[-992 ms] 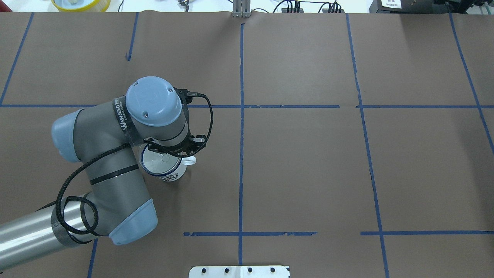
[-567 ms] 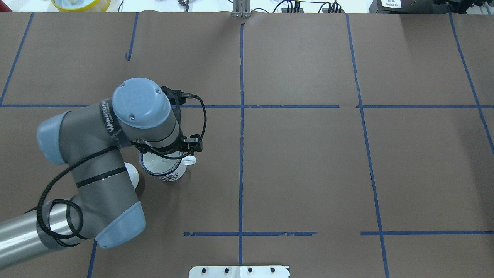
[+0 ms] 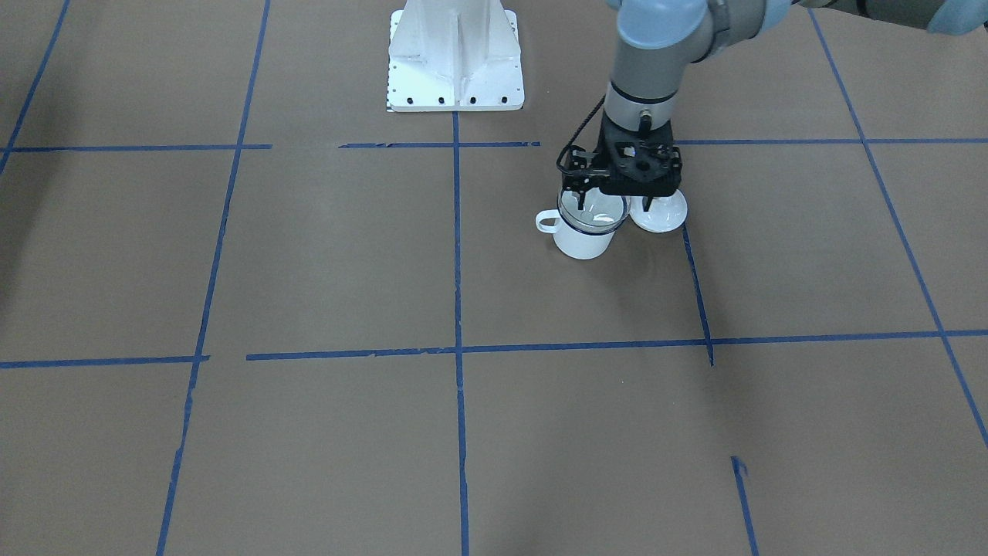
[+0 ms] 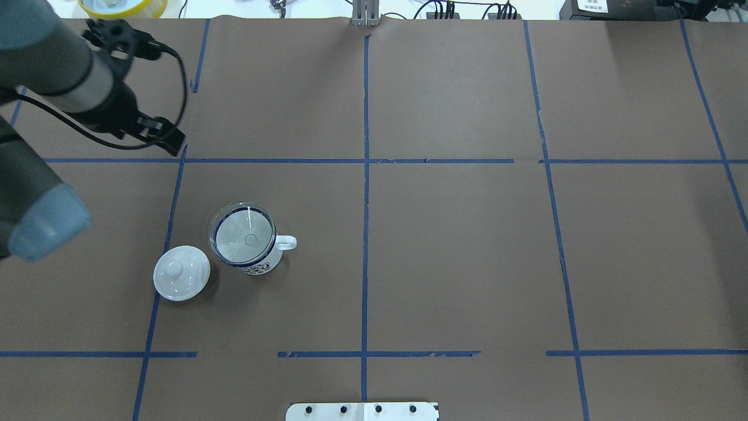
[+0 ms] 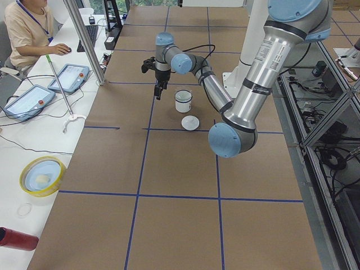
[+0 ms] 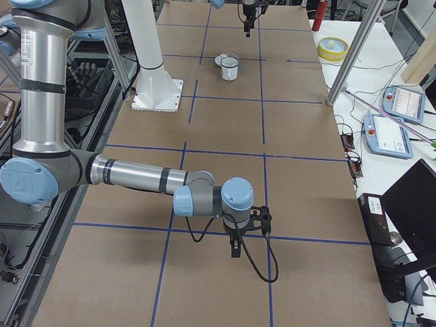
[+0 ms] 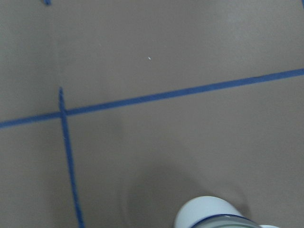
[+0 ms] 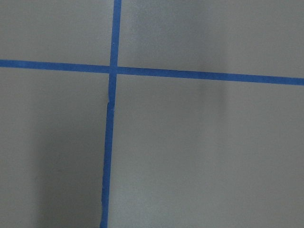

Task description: Place funnel on cup

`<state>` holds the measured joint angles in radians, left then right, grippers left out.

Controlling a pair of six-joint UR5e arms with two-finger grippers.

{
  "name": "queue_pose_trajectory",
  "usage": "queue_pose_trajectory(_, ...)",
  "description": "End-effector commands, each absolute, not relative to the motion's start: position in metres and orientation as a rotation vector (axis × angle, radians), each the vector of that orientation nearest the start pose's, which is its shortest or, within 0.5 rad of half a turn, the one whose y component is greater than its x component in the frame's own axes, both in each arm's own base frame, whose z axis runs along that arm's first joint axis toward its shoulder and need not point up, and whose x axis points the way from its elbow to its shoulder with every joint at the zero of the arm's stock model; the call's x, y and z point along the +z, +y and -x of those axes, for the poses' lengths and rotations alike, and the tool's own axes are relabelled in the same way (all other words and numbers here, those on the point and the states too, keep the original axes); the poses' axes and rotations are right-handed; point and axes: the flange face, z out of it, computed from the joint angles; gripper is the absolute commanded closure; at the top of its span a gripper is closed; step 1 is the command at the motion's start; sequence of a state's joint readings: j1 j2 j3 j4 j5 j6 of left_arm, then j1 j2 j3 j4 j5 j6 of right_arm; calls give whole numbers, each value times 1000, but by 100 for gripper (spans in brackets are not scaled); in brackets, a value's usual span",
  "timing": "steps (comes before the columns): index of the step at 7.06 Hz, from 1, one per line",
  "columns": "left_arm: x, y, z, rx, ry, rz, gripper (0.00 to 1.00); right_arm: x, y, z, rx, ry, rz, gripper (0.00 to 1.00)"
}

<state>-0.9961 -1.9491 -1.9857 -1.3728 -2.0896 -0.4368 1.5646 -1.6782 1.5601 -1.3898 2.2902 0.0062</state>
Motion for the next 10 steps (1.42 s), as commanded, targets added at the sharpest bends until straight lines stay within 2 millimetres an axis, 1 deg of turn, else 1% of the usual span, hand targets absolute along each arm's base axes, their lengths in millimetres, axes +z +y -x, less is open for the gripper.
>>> queue_pose_trajectory(1, 396, -533, -75, 442, 649, -315, 0, 700, -449, -65, -23, -720, -56, 0)
queue_pose_trajectory(2, 461, -521, 1, 423, 637, -278, 0, 700, -449, -65, -23, -720, -56, 0)
queue_pose_trajectory(3, 547, -488, 39, 308, 734, -142, 0, 700, -449, -65, -23, -720, -56, 0)
queue_pose_trajectory(4, 605, -477, 38, 240, 851, -27, 0, 700, -449, -65, -23, -720, -56, 0)
queue_pose_trajectory(5, 614, -476, 49, 212, 854, -23, 0, 700, -449, -65, -23, -720, -56, 0)
queue_pose_trajectory(6, 621, -468, 53, 205, 858, -19, 0, 700, -449, -65, -23, -720, -56, 0)
queue_pose_trajectory(7, 611, -463, 69, 180, 844, -49, 0, 700, -449, -65, -23, -720, -56, 0)
queue_pose_trajectory(9, 611, -468, 70, 172, 844, -49, 0, 700, -449, -65, -23, -720, -56, 0)
queue_pose_trajectory(10, 615, -465, 72, 172, 834, -46, 0, 700, -449, -65, -23, -720, -56, 0)
